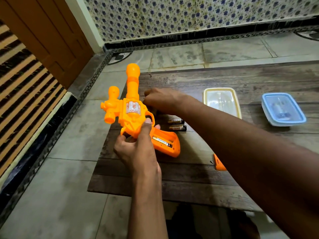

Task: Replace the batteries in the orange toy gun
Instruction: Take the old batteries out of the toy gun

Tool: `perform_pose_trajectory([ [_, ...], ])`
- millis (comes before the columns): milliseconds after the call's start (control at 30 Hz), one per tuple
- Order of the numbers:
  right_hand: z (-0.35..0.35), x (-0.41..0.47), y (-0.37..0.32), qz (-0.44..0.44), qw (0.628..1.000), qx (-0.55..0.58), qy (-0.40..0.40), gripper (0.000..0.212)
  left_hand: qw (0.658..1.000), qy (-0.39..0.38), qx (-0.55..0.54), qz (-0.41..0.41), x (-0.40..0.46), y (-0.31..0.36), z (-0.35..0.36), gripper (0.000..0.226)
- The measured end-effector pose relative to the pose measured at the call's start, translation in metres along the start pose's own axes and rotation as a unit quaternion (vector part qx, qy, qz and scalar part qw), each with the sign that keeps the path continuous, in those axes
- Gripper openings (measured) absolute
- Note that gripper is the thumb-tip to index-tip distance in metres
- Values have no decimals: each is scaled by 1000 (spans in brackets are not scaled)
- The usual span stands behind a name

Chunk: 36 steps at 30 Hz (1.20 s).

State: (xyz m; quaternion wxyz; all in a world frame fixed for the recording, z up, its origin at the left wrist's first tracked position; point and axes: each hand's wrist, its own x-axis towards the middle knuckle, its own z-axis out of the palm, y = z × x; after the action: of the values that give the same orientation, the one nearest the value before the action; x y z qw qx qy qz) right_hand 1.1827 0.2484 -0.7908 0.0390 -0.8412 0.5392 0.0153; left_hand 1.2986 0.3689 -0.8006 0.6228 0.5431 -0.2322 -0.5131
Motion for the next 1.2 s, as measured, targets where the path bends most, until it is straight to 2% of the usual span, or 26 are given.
perform_pose_trajectory([
  [67, -3, -1, 0, 7, 999, 39, -10, 29, 1000, 1, -6, -1, 0, -1, 0, 45],
  [200, -9, -8, -3, -39, 999, -4, -19, 32, 1000, 0, 1, 4, -3, -1, 2, 42],
  [300, -7, -19, 0, -57, 997, -31, 32, 34, 1000, -9, 10, 13, -4, -1, 3, 38],
  [400, -7, -43, 0, -9, 993, 21, 118, 37, 999, -10, 27, 39, 0, -3, 3, 37],
  [500, -6, -81, -14, 100, 959, 185, 190, 37, 996, -16, 28, 80, -3, -2, 6, 34],
  [633, 10, -138, -50, 201, 865, 355, 293, 20, 990, -58, 3, 126, -13, 1, 15, 32],
  [700, 21, -155, -65, 216, 827, 416, 310, 25, 984, -80, 20, 161, -17, -2, 17, 33],
  [767, 32, -158, -73, 213, 794, 490, 289, 35, 974, -102, 49, 195, -22, -5, 20, 31],
  [867, 37, -157, -74, 210, 687, 637, 280, 38, 957, -132, 83, 243, -33, -6, 27, 33],
  [967, 34, -159, -71, 208, 585, 739, 261, 32, 944, -164, 95, 271, -40, -7, 30, 35],
  [1100, 26, -166, -68, 213, 436, 853, 190, 32, 926, -177, 144, 300, -42, -9, 31, 33],
  [1200, 27, -168, -70, 188, 359, 901, 154, 34, 909, -161, 199, 328, -43, -13, 28, 32],
])
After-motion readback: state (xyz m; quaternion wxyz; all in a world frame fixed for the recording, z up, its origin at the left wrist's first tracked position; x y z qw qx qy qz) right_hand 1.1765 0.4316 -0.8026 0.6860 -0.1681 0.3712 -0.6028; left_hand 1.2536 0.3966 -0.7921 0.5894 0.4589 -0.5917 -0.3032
